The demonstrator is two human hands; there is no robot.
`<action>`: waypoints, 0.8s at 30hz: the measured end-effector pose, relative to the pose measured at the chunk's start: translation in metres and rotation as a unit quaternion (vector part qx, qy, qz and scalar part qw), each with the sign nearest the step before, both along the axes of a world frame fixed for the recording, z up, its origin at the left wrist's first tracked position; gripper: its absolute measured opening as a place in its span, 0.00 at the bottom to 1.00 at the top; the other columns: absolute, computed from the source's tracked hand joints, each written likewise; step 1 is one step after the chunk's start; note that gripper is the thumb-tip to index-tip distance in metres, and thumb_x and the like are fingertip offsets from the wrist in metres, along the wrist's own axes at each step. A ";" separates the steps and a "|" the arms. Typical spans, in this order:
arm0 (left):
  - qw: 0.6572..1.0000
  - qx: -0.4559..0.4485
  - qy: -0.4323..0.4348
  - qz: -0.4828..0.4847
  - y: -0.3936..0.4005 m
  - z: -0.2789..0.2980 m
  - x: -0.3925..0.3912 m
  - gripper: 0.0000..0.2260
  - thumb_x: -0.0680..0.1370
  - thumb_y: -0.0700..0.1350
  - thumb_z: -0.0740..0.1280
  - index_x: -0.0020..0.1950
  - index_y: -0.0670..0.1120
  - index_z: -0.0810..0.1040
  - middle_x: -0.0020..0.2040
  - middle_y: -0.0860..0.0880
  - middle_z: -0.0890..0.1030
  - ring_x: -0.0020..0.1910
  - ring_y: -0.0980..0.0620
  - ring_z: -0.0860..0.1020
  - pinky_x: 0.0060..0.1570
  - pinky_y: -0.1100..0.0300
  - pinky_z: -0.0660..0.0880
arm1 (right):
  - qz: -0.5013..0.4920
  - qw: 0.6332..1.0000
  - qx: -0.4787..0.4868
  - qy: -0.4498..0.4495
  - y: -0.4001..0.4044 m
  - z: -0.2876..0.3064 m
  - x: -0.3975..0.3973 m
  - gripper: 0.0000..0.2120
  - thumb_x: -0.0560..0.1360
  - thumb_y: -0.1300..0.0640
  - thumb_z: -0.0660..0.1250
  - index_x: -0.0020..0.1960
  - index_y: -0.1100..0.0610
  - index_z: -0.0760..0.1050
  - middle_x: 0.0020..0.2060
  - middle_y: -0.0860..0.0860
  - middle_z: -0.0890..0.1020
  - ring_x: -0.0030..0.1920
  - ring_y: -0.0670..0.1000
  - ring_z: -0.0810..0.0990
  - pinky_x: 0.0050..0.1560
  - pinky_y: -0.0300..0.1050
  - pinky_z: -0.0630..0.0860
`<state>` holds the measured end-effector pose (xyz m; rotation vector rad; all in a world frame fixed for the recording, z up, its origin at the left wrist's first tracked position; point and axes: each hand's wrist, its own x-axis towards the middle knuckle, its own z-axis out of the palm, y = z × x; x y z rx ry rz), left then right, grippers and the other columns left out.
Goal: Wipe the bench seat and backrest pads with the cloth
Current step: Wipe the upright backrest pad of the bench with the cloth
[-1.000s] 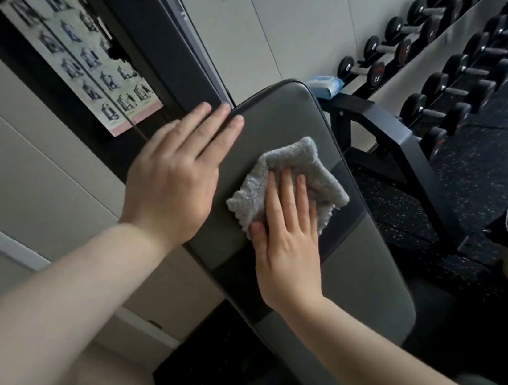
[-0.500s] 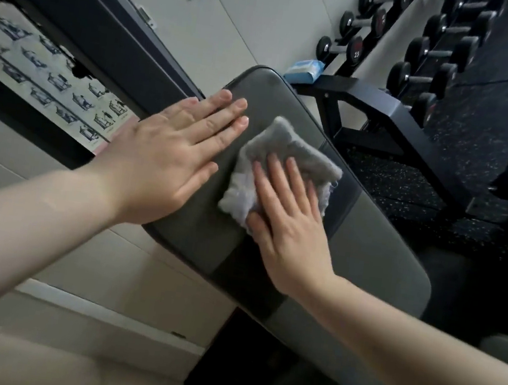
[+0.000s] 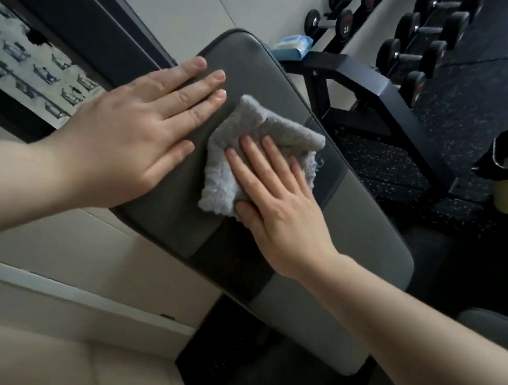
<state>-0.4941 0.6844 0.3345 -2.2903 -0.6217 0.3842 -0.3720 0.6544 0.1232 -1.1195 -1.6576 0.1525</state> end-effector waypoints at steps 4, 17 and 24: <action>0.999 0.009 0.046 -0.014 0.002 0.003 0.001 0.27 0.80 0.51 0.49 0.77 0.40 0.58 0.78 0.41 0.56 0.78 0.44 0.50 0.75 0.49 0.51 | -0.026 0.993 -0.036 0.113 0.011 0.003 -0.001 0.27 0.82 0.52 0.56 0.78 0.51 0.51 0.78 0.49 0.53 0.78 0.51 0.46 0.76 0.56 0.49; 0.994 0.017 0.091 -0.053 -0.002 -0.005 0.003 0.26 0.80 0.52 0.50 0.76 0.44 0.62 0.76 0.48 0.61 0.77 0.48 0.57 0.74 0.43 0.53 | -0.065 0.976 -0.085 0.189 0.011 0.009 -0.008 0.28 0.80 0.46 0.49 0.78 0.51 0.52 0.78 0.51 0.53 0.78 0.53 0.46 0.75 0.55 0.47; 0.993 0.027 0.099 -0.060 0.002 -0.006 0.005 0.26 0.81 0.53 0.50 0.76 0.44 0.61 0.77 0.47 0.61 0.76 0.47 0.57 0.75 0.45 0.53 | -0.009 0.980 -0.085 0.181 -0.054 -0.012 -0.076 0.28 0.81 0.48 0.53 0.78 0.49 0.50 0.78 0.49 0.50 0.78 0.52 0.44 0.75 0.57 0.49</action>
